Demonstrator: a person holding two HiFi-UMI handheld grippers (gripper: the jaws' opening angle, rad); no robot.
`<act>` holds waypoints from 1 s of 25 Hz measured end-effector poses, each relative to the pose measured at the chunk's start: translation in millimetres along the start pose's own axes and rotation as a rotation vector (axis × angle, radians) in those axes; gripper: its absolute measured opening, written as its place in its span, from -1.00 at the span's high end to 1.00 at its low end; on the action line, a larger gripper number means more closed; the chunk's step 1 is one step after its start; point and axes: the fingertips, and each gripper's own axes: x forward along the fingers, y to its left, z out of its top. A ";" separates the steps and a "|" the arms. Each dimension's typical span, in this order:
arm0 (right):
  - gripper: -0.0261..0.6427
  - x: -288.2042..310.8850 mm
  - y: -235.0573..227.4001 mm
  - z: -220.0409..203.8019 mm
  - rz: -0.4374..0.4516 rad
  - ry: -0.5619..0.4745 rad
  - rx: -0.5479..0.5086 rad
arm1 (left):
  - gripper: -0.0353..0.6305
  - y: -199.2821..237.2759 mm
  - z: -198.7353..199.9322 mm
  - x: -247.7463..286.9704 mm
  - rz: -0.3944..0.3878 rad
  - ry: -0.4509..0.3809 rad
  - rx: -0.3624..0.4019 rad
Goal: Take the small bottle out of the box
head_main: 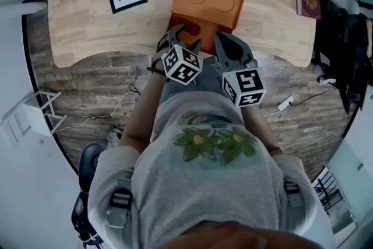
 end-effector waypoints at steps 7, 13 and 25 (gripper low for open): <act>0.89 13.2 -10.9 -2.5 0.028 0.014 0.021 | 0.09 -0.7 -6.9 13.7 -0.012 0.050 0.012; 0.89 15.6 -20.4 -5.2 0.025 0.020 0.028 | 0.09 -0.8 -12.0 24.5 -0.030 0.075 -0.010; 0.89 23.2 -22.9 -7.7 0.031 0.032 0.052 | 0.09 0.0 -16.6 42.0 -0.059 0.101 -0.014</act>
